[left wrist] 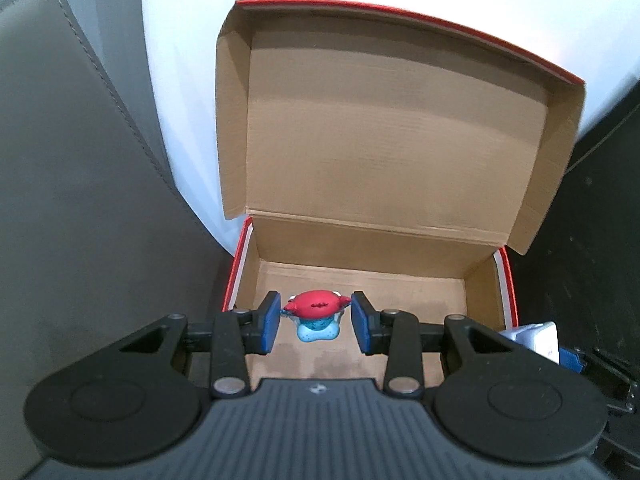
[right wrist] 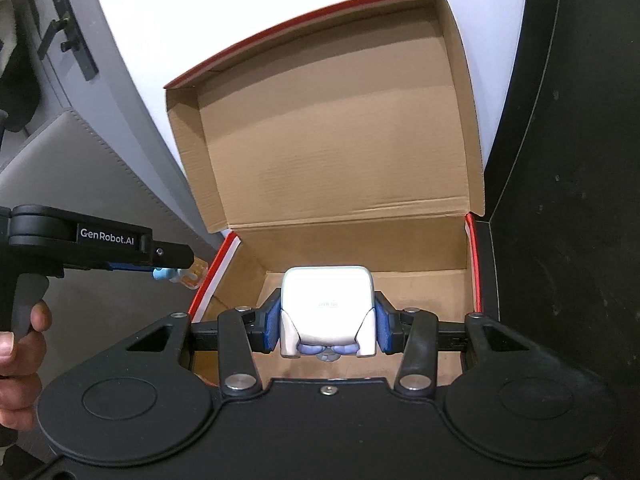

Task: Organize objects
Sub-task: 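Lower the smurf figure into the red box while the right tool lowers the white cube inside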

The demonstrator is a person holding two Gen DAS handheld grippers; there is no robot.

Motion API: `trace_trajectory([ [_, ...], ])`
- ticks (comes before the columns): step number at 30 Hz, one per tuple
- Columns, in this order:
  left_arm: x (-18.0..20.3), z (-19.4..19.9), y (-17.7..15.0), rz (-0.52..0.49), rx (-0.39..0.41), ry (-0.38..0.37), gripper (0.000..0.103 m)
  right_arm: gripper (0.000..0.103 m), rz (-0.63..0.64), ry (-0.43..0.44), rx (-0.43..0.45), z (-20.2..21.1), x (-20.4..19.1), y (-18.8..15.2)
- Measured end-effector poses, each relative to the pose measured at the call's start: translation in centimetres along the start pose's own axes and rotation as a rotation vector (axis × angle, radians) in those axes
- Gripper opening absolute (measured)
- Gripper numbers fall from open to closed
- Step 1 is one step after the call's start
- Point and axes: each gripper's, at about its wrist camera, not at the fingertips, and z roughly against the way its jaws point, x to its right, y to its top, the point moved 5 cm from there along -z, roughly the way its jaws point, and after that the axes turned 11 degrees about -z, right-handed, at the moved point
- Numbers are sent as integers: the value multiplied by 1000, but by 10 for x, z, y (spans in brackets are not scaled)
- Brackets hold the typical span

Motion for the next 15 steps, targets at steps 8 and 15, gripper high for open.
trace_trajectory([
  [8, -10, -30, -6, 44, -45, 6, 37, 44, -11, -2, -38, -30, 9, 2],
  [15, -4, -52, -5, 38, -42, 20, 37, 44, -44, 15, -71, -57, 17, 0],
])
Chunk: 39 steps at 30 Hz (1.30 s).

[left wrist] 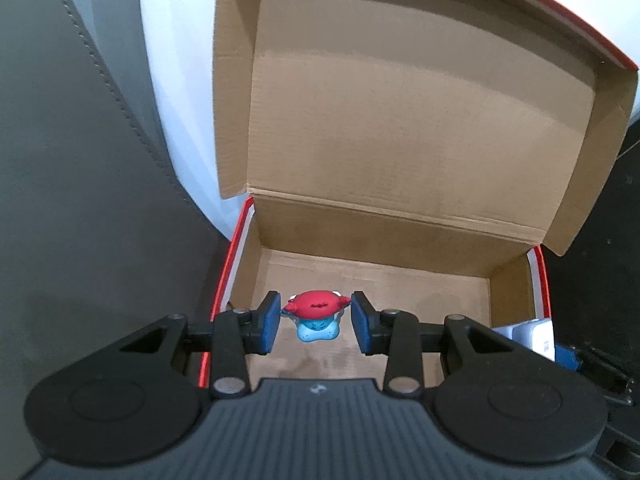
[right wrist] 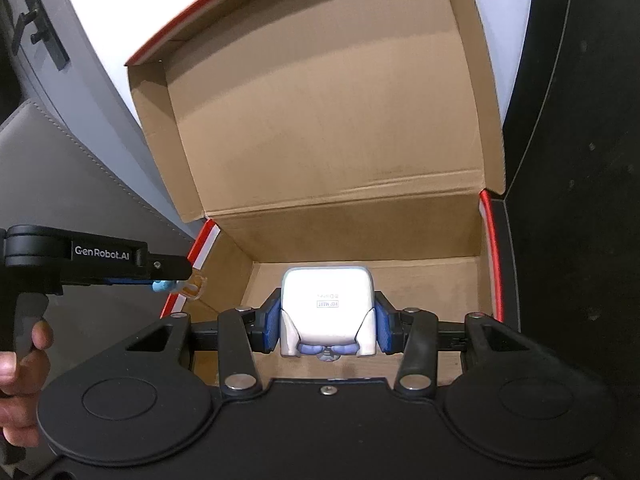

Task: Organize objects
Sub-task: 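Lower the smurf figure into the red box while the right tool lowers the white cube inside, then open the left gripper releasing the smurf while the right gripper releases the white cube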

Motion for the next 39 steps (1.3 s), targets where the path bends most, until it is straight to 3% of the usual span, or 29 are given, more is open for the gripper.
trace_trajectory([
  [7, 5, -35, -12, 64, -7, 8, 37, 44, -24, -1, -40, -24, 11, -2],
  [13, 4, -59, -11, 117, 31, 1, 37, 44, -20, -4, -63, -41, 15, -8],
  [26, 7, -98, -11, 153, 49, -26, 37, 44, -25, -20, -131, -66, 20, -20],
  [29, 8, -101, -8, 142, 52, -37, 43, 44, -28, -21, -133, -71, 15, -15],
  [32, 12, -102, -3, 127, 10, -75, 59, 44, -32, -36, -132, -77, 15, -10],
  [36, 11, -80, 9, 84, 31, -37, 74, 44, -31, -39, -130, -83, 12, -1],
  [39, 16, -56, 22, 32, 47, -36, 79, 44, -23, -45, -133, -91, 10, 4],
])
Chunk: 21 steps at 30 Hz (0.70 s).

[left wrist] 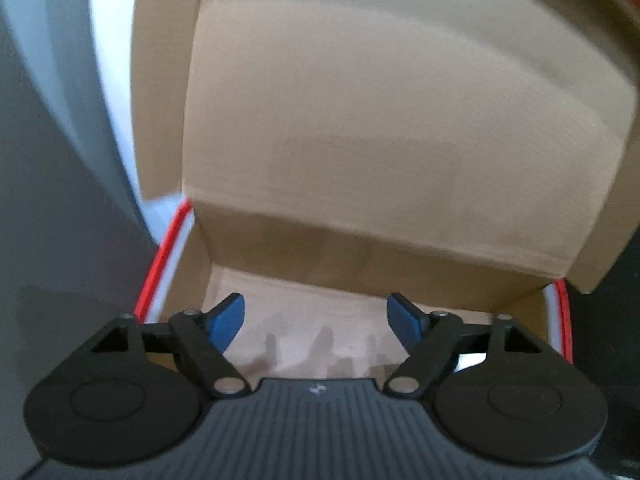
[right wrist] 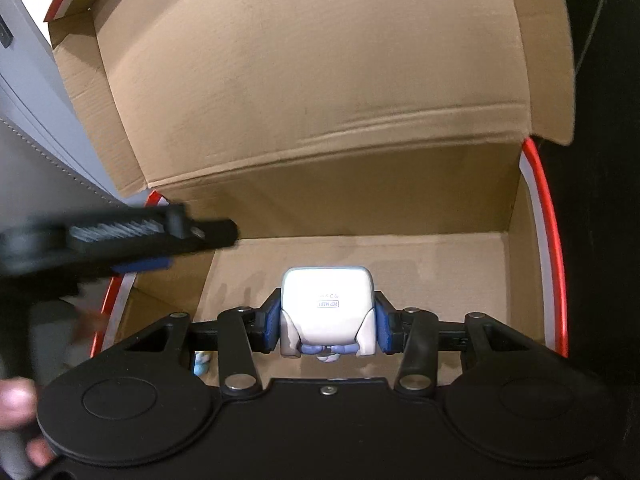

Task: Organize objects
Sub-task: 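Open the left gripper releasing the smurf while the right gripper releases the white cube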

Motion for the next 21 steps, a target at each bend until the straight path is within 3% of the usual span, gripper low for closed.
trace_trajectory([
  [4, 9, 32, 25, -97, 20, 67, 85, 44, 1, 0, -17, -9, -2, 7],
  [13, 19, 79, 46, -192, -18, 89, 88, 44, 27, 2, -72, -30, -12, 11],
  [21, 9, 72, 52, -287, -101, 136, 88, 45, 22, -15, -81, -36, -2, 10],
])
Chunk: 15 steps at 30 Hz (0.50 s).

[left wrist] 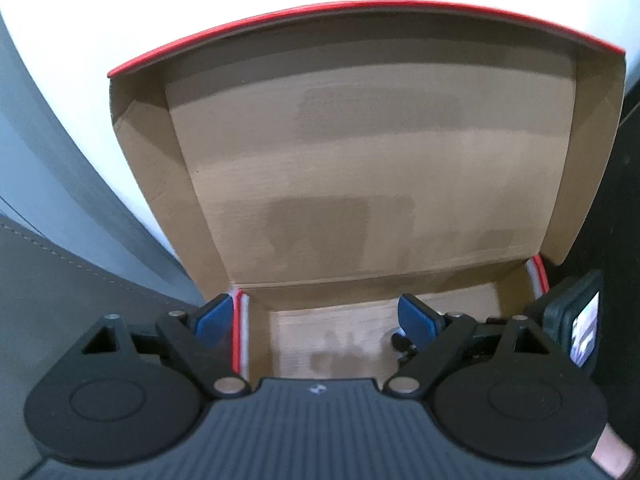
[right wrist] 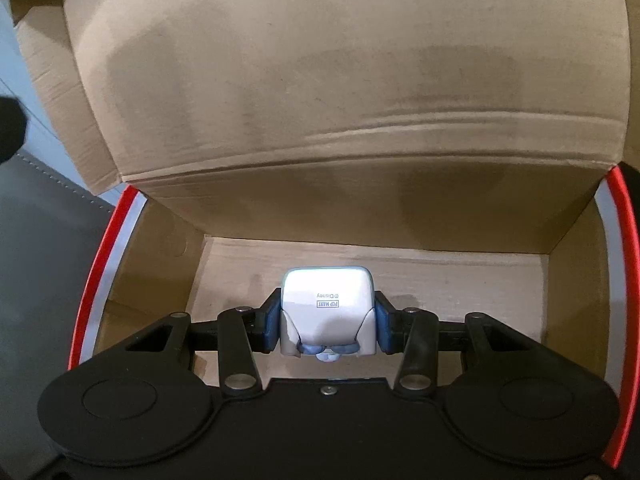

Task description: Organize objects

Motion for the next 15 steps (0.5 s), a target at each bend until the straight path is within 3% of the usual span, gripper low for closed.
trace_trajectory([
  [6, 1, -9, -10, -18, -60, -6, 88, 50, -30, 2, 15, 1, 1, 4],
  [11, 4, -6, -17, -20, -73, -16, 88, 51, -66, 2, 40, 31, 7, 5],
  [15, 8, 0, -19, -19, -55, -13, 88, 59, -63, -9, 63, 61, 10, 0],
])
